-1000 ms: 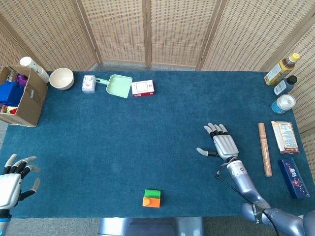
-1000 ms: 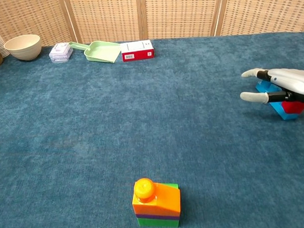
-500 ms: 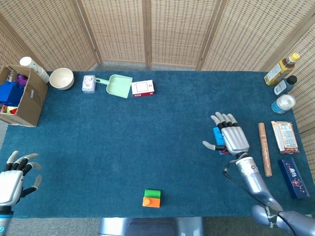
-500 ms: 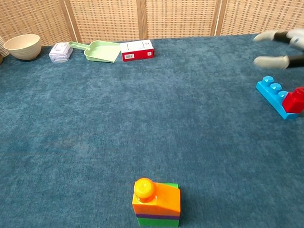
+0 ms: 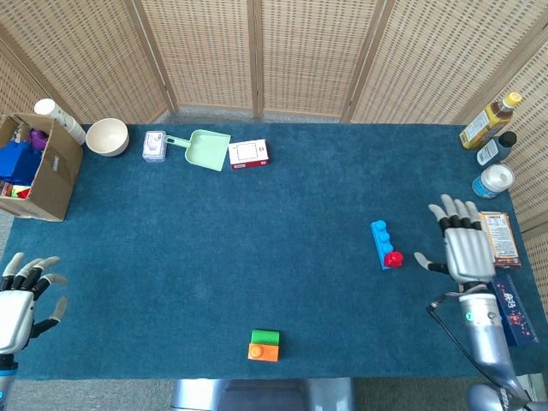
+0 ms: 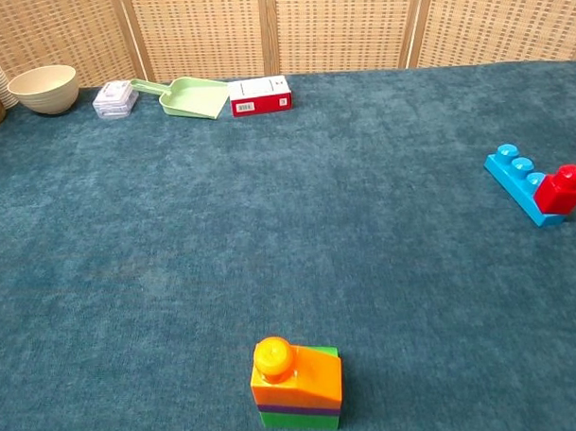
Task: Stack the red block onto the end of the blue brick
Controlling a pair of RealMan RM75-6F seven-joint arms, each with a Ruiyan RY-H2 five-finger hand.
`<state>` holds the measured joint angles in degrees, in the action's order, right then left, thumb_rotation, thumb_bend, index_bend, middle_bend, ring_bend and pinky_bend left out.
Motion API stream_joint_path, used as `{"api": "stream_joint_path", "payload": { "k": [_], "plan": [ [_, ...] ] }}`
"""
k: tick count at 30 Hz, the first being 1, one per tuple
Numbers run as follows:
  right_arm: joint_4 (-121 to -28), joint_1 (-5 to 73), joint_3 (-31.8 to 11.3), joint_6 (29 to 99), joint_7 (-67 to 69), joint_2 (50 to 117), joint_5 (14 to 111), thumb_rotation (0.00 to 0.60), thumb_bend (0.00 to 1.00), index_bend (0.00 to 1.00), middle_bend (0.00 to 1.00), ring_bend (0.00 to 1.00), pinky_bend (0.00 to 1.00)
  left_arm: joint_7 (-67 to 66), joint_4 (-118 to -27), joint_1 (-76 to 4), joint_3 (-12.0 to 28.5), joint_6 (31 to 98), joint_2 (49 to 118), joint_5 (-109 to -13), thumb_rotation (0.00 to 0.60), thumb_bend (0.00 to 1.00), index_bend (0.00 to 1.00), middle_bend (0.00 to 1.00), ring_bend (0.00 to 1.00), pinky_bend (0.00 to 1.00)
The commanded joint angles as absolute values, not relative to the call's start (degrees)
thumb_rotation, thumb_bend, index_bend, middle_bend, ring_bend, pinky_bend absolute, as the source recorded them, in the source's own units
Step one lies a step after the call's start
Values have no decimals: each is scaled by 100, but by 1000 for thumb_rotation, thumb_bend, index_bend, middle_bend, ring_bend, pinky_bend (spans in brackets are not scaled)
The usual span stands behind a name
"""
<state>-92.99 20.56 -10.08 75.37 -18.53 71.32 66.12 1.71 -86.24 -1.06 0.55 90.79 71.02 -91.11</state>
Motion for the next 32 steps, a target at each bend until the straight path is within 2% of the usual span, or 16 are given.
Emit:
{"api": "stream_joint_path", "payload": {
  "k": [1,4,10,21,32],
  "plan": [
    [-9478,1759,-900,7917,-1983,6988,6609,459,214,153,70,0,0,184,-8659,-80,70,9200,7071,-9179,600,468,394,225,188,18],
    [-9744,1318,-731,8486,-2165,6787,6614,460,214,156,74,0,0,185,-8734,-48,51,9345,6999,-9305,600,468,391,223,187,18],
    [-9928,849,-541,8871,-2182,6680,6572,474,215,159,87,0,0,62,-8937,-32,-27,9278,6891,-9316,600,468,386,217,188,18],
    [-9846,503,-423,8828,-1802,6694,6627,481,215,161,90,0,0,-139,-9204,-62,-129,9062,6885,-9301,600,468,368,211,187,18],
    [-9770,455,-499,8657,-1751,6748,6646,489,216,169,90,0,0,-248,-9313,-28,-142,9067,6862,-9265,600,468,367,211,187,18]
  ]
}}
